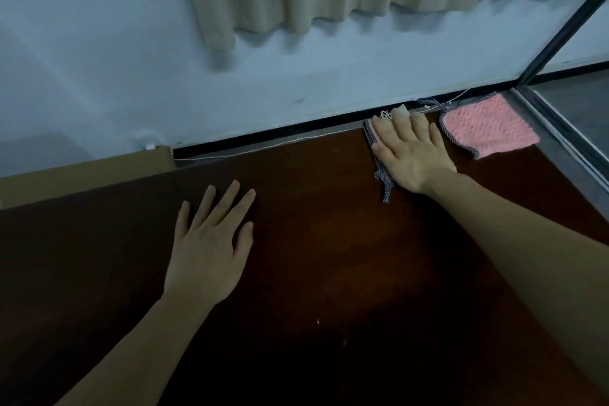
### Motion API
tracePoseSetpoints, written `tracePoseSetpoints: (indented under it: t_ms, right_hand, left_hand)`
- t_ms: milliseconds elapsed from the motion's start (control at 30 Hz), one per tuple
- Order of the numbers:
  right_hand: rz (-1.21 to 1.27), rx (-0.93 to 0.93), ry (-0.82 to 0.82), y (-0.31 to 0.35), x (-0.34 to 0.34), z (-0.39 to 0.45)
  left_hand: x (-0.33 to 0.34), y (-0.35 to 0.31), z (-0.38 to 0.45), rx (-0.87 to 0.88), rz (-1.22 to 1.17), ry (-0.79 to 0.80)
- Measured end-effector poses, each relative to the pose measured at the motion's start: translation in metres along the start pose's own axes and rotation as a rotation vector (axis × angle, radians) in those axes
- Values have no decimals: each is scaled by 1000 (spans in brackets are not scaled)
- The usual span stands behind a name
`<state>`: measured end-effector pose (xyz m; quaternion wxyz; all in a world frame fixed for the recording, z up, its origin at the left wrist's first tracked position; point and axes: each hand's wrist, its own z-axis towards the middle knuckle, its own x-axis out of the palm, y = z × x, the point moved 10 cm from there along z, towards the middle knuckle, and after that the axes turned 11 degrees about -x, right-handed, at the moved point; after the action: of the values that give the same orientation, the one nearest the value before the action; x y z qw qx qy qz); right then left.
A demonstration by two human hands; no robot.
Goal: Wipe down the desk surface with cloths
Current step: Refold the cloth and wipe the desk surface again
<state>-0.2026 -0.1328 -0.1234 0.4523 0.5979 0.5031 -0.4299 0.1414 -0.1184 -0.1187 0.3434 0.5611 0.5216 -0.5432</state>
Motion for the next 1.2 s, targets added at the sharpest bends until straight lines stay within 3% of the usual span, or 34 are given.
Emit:
tracePoseSetpoints:
  t_ms: [167,400,700,800,1000,1200]
  right_hand:
    - [-21,-36,42,16,6,-8]
    - [-69,-371,117,99,31,-92]
    - [-24,-104,22,49,4,2]
    - [-40,-159,34,80,11,-21]
    - [-60,-447,101,151,38,-118]
    - [-91,-271,35,110,16,-37]
  left_hand:
    - [-2,0,-2,7,-39,-23]
    - [-4,-1,-3,13,-55,-36]
    - [-4,1,-4,-2,-43,-70]
    - [-4,1,-3,-9,-19,-70]
    - [-3,-1,-3,-26,-13,-38]
    - [-4,-2,-3,-32,-11,-32]
